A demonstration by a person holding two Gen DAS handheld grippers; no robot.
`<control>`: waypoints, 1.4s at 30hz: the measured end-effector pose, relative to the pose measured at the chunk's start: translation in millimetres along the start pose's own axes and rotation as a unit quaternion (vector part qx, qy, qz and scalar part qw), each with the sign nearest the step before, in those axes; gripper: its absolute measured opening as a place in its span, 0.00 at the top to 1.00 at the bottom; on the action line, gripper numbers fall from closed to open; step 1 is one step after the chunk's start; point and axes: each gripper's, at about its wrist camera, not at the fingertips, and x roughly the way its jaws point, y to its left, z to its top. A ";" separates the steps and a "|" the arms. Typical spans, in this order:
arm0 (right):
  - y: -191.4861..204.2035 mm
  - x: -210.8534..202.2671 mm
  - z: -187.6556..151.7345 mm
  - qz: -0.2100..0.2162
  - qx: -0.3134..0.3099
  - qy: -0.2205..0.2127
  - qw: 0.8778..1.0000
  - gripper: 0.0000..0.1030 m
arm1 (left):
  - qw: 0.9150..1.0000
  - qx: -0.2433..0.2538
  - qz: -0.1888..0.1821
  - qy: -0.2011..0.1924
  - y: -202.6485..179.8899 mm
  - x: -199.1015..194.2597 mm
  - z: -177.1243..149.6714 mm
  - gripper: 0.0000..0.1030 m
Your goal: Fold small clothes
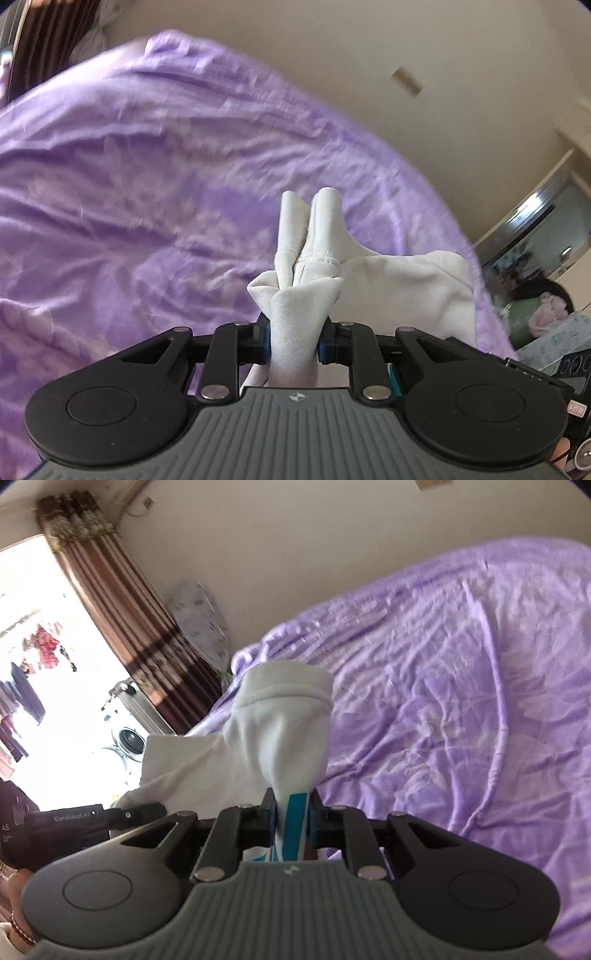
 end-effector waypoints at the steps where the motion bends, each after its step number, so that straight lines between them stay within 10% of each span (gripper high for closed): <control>1: -6.3 13.9 2.5 -0.005 0.004 0.010 1.000 0.89 | 1.000 -0.003 0.003 0.012 6.0 9.2 0.0 0.77; 10: -51.6 87.1 12.6 -0.053 0.020 0.061 0.997 0.89 | 0.993 -0.032 0.050 0.103 55.5 58.3 6.0 0.64; 17: -22.3 59.8 -1.0 -0.054 -0.047 0.060 0.996 0.62 | 0.994 0.041 0.096 0.040 24.0 -59.0 32.7 0.52; 25: 9.3 8.6 -44.2 -0.060 -0.060 0.069 0.994 0.49 | 0.963 0.116 0.244 0.003 -10.2 -172.4 7.7 0.52; 33: 38.8 -13.7 -89.9 -0.104 -0.109 0.091 0.984 0.68 | 0.980 0.067 0.184 -0.034 12.6 -195.9 -32.7 0.61; 42: 36.8 -26.0 -115.2 -0.132 -0.120 0.106 0.978 0.68 | 0.986 0.045 0.158 -0.040 14.7 -192.3 -54.1 0.64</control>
